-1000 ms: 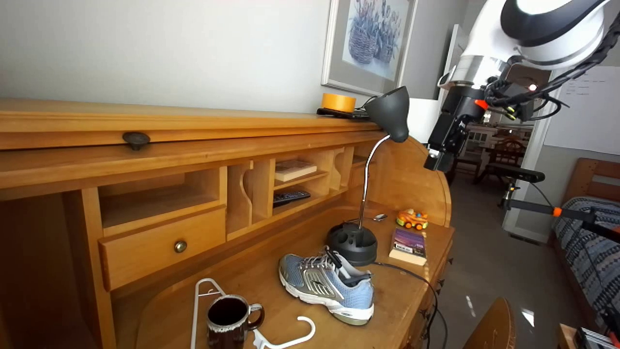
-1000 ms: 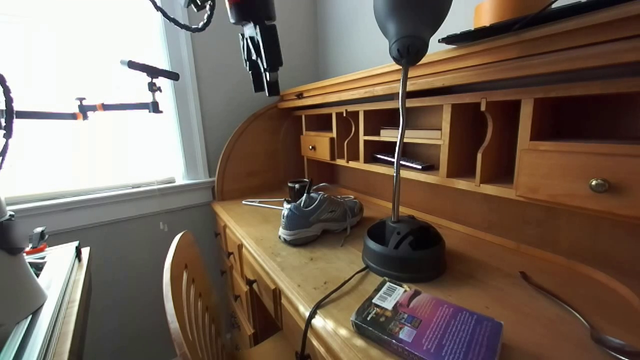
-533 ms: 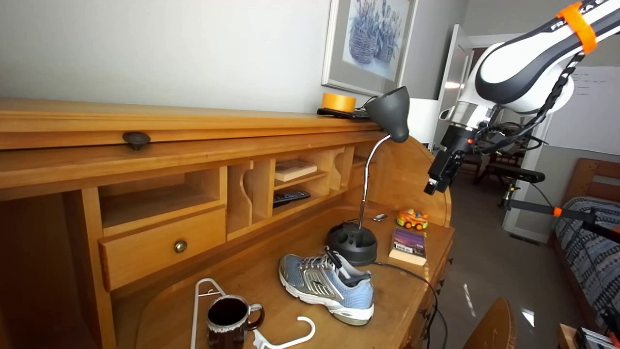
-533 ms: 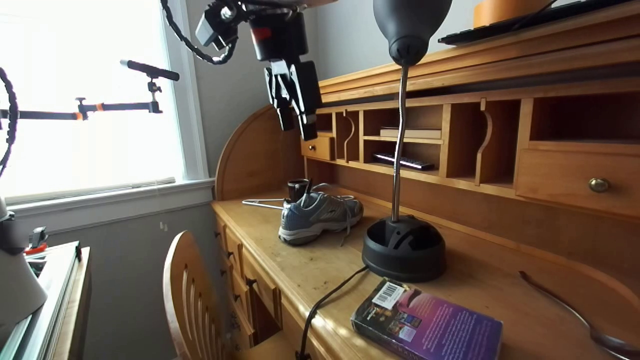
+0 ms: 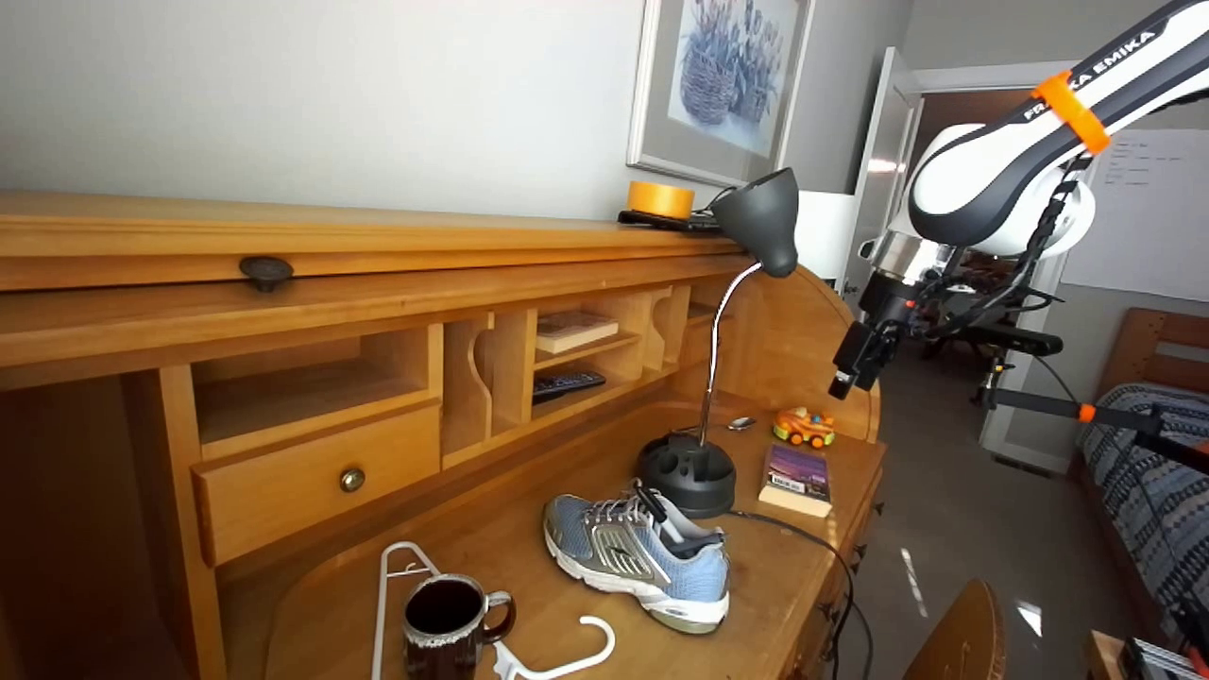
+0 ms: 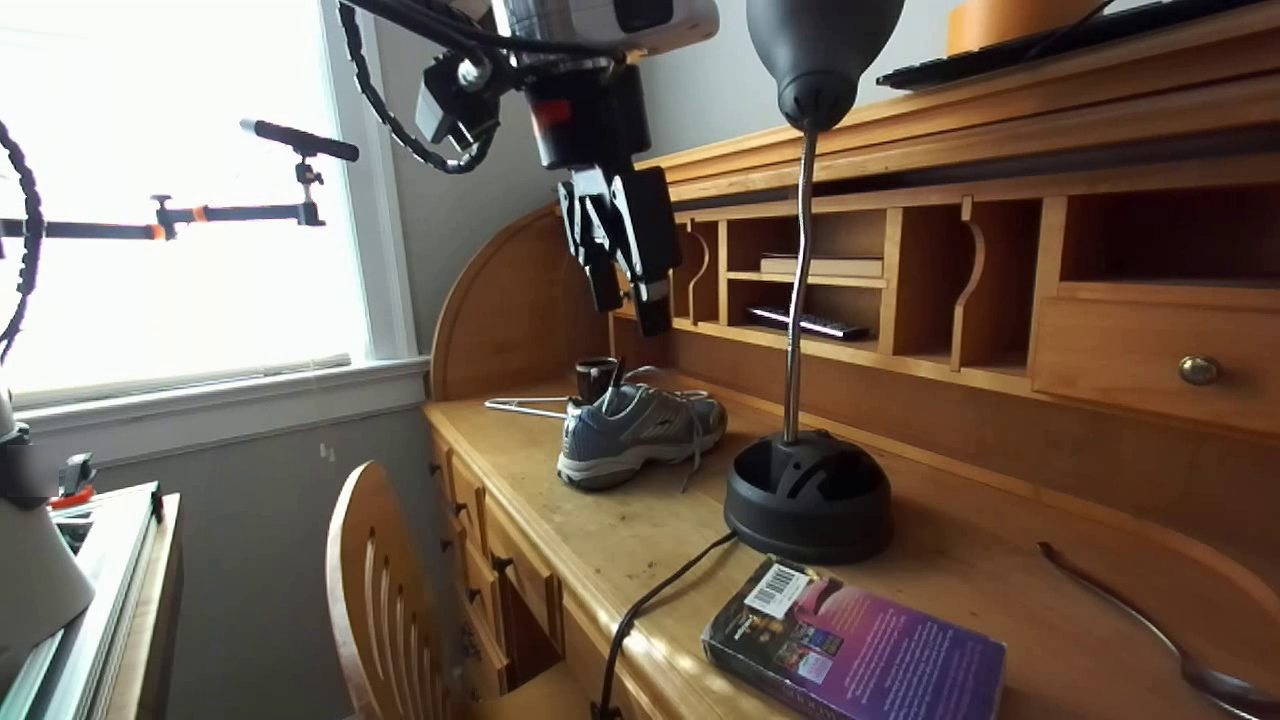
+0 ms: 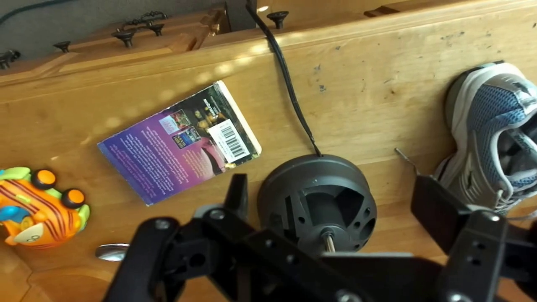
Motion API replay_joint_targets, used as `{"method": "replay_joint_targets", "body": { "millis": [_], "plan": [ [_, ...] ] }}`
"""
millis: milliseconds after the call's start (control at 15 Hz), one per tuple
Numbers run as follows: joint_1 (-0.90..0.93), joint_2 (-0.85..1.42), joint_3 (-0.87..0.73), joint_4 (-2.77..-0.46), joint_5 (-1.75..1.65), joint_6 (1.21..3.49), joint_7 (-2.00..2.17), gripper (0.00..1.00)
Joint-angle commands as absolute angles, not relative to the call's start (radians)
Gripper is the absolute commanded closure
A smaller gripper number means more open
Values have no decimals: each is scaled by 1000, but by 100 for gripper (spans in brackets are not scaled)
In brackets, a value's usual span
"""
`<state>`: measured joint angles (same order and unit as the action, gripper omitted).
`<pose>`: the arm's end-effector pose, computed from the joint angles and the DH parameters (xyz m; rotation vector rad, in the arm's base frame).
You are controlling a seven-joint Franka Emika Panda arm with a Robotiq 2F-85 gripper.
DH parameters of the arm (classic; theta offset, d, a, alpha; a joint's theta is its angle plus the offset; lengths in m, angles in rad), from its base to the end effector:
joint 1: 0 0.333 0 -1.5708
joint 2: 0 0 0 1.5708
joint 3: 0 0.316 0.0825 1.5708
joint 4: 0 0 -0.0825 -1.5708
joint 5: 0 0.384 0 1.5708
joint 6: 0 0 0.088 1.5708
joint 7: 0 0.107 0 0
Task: Put the book on top of the mug
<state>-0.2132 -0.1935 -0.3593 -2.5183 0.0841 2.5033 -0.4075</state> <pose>0.3890 -0.2503 0.3609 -3.0737 0.3518 -0.3146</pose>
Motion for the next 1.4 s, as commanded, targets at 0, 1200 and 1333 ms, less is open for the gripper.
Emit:
{"method": "replay_joint_targets", "body": {
  "millis": [0,1200,1333],
  "plan": [
    [-221,-194,-350,-2517,85,2501,-406,0],
    [-313,298,-263,-2401,48,2898,-261,0],
    [-334,348,-243,-2377,43,2939,-257,0]
  ]
}}
